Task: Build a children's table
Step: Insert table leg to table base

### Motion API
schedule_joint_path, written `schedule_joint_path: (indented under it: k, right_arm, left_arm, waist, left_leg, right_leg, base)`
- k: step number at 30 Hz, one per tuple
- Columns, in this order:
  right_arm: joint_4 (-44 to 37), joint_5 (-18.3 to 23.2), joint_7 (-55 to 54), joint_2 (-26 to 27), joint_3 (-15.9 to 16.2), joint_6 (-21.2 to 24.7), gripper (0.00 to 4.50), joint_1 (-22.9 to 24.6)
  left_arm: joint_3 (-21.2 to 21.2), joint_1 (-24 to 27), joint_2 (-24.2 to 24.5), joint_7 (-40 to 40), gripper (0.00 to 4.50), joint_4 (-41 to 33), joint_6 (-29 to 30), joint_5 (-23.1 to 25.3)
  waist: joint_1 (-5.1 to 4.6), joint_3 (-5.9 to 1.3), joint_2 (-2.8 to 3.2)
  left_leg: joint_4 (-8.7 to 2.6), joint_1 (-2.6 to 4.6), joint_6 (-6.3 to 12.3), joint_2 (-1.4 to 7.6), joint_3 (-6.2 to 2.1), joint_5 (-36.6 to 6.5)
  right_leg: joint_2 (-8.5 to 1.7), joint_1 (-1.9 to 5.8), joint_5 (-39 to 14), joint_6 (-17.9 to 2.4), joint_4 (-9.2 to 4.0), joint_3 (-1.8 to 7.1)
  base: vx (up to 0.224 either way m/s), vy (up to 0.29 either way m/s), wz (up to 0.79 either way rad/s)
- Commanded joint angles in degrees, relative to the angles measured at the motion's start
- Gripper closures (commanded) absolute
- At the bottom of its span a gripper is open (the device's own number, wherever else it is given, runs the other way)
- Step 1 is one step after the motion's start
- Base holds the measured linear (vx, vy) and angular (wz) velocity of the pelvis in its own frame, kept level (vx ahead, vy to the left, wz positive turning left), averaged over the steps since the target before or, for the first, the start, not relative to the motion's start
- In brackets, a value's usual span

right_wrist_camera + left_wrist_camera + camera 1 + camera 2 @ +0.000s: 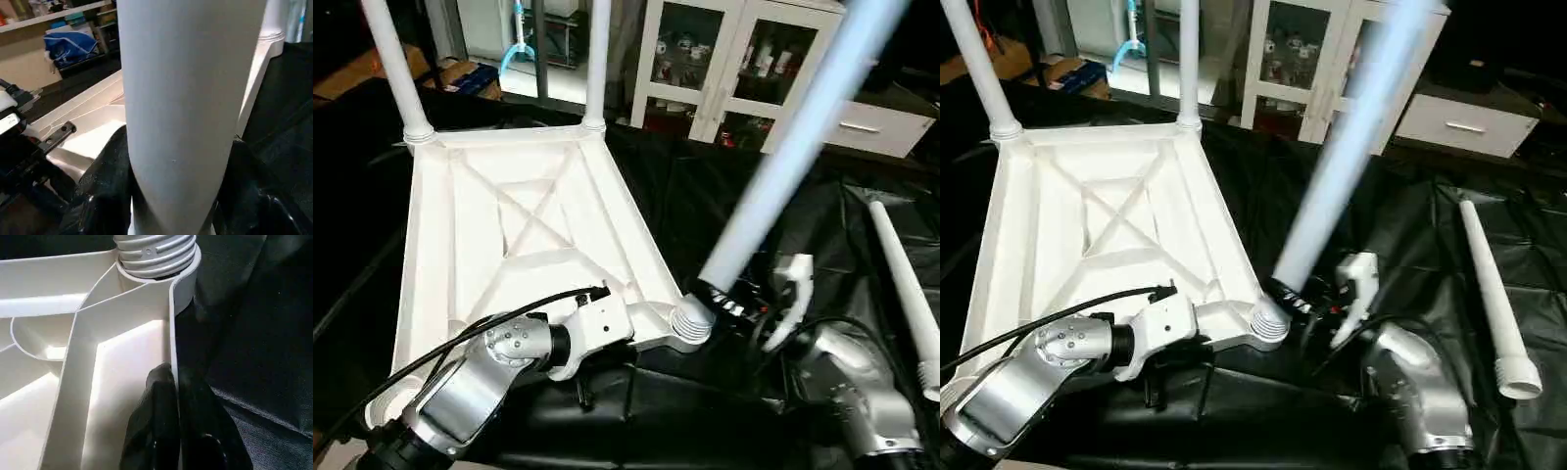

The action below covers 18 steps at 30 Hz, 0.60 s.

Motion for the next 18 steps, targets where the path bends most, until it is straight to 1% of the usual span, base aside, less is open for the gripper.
schedule_joint_path:
  k: [1,2,3,4,5,6,7,9,10,12,13,15,16,18]
  right_arm:
    - [8.5,-7.7,0.5,-3.4,4.4,3.6,2.64,4.6]
    - [8.8,-9.8,1.2,-4.3,5.7,1.6,2.64,4.7]
    - [9.3,-12.9,1.2,-5.0,7.2,-1.9,2.64,4.6]
    - [9.2,-14.4,1.2,-5.2,8.2,-3.7,2.64,4.6]
    - [8.9,-14.9,1.2,-5.2,8.7,-4.3,2.64,4.5]
    - [8.6,-15.1,0.8,-5.0,8.9,-4.5,2.64,4.3]
    - [8.5,-15.2,0.5,-4.9,8.9,-4.5,2.64,4.2]
    - [8.5,-15.9,-0.1,-4.8,9.3,-5.0,2.64,4.0]
    - [8.8,-16.9,-0.8,-5.1,10.0,-5.6,2.64,3.7]
    - [9.2,-17.5,-1.2,-5.3,10.6,-5.7,2.64,3.4]
    - [9.4,-17.4,-1.3,-5.3,10.6,-5.3,2.64,3.4]
    - [10.5,-17.2,-1.5,-5.2,10.9,-5.9,2.64,3.3]
    - [11.3,-17.1,-1.3,-5.1,10.9,-6.2,2.66,3.3]
    - [11.8,-17.2,-1.2,-5.0,10.8,-6.4,2.66,3.3]
  left_arm:
    - [-0.4,1.1,0.0,1.0,4.46,3.1,0.5,0.4]
    - [-0.4,1.1,0.1,1.0,4.46,3.1,0.5,0.4]
    - [-0.3,1.0,0.0,0.9,4.46,3.1,0.5,0.5]
    - [-0.3,1.0,0.0,0.9,4.46,3.2,0.4,0.6]
    - [-0.3,1.1,-0.1,0.8,4.46,3.2,0.3,0.6]
    - [-0.2,1.1,-0.1,0.8,4.46,3.2,0.3,0.6]
    - [-0.2,1.0,-0.1,0.8,4.46,3.3,0.3,0.6]
    - [-0.2,1.0,-0.1,0.8,4.46,3.3,0.2,0.6]
    - [-0.3,1.0,-0.1,0.7,4.46,3.4,0.2,0.5]
    - [-0.3,0.9,-0.1,0.6,4.46,3.4,0.2,0.5]
    - [-0.3,0.9,-0.1,0.5,4.46,3.5,0.2,0.5]
    - [-0.3,0.9,0.0,0.5,4.46,3.5,0.2,0.5]
    - [-0.3,0.9,0.0,0.4,4.50,3.4,0.2,0.5]
    - [-0.3,0.9,0.0,0.4,4.50,3.4,0.2,0.6]
  waist:
    - [-0.50,0.04,0.27]
    - [-0.44,-0.01,0.26]
    - [-0.38,-0.07,0.25]
    - [-0.44,-0.02,0.13]
    - [-0.52,0.11,0.11]
    - [-0.58,0.28,0.11]
    - [-0.66,0.39,0.01]
    - [-0.63,0.39,0.01]
    - [-0.71,0.35,-0.06]
    - [-0.75,0.25,-0.02]
    - [-0.70,0.24,-0.01]
    - [-0.63,0.21,-0.02]
    - [-0.67,0.18,-0.04]
    - [-0.67,0.20,-0.03]
  left_leg:
    - [-6.01,0.23,0.41,4.88,-1.93,-11.7]
    - [-5.89,0.30,0.93,4.86,-1.78,-10.3]
    - [-5.84,0.34,0.97,4.97,-1.70,-9.8]
    - [-5.75,0.17,1.28,4.83,-1.51,-9.2]
    - [-5.95,-0.08,1.29,4.85,-1.55,-10.0]
    - [-6.29,-0.12,0.83,4.87,-1.67,-13.0]
    - [-6.42,0.03,0.10,4.92,-1.78,-16.1]
    - [-6.51,0.27,-0.54,5.01,-1.93,-18.1]
    - [-6.57,0.23,-0.85,5.01,-2.05,-18.5]
    - [-6.67,0.14,-0.95,4.95,-2.07,-17.9]
    - [-6.68,0.15,-0.74,4.92,-1.94,-17.4]
    - [-6.65,0.26,-0.71,4.95,-1.87,-17.0]
    - [-6.69,0.11,-0.51,4.97,-1.86,-16.7]
    - [-6.71,0.10,-0.49,4.99,-1.87,-16.9]
  right_leg:
    - [-3.10,-0.98,-7.9,-9.9,-4.31,2.51]
    - [-2.99,-0.93,-5.9,-10.5,-4.12,2.55]
    - [-3.06,-0.99,-5.3,-10.6,-4.07,2.53]
    - [-2.98,-0.86,-4.6,-10.7,-4.03,2.64]
    - [-3.02,-0.77,-5.8,-10.6,-4.16,2.75]
    - [-3.05,-0.84,-10.2,-10.1,-4.55,2.78]
    - [-3.16,-1.13,-15.1,-9.3,-4.99,2.94]
    - [-3.27,-1.40,-18.2,-8.4,-5.31,3.09]
    - [-3.21,-1.43,-18.5,-7.9,-5.33,3.13]
    - [-3.11,-1.36,-17.3,-7.5,-5.29,3.09]
    - [-3.05,-1.36,-16.0,-7.5,-5.30,3.10]
    - [-3.05,-1.44,-15.3,-7.7,-5.26,3.11]
    - [-3.01,-1.28,-14.5,-7.9,-5.15,3.10]
    - [-3.00,-1.28,-14.4,-8.1,-5.15,3.08]
  base:
    - [0.000,0.000,0.00]
    - [0.000,0.000,0.00]
    - [0.000,0.000,0.00]
    - [0.000,0.000,0.00]
    - [0.000,0.000,0.00]
    - [0.000,0.000,0.00]
    - [0.000,0.000,0.00]
    - [0.000,0.000,0.00]
    - [0.000,0.000,0.00]
    - [0.000,0.000,0.00]
    - [0.000,0.000,0.00]
    - [0.000,0.000,0.00]
    - [0.000,0.000,0.00]
    - [0.000,0.000,0.00]
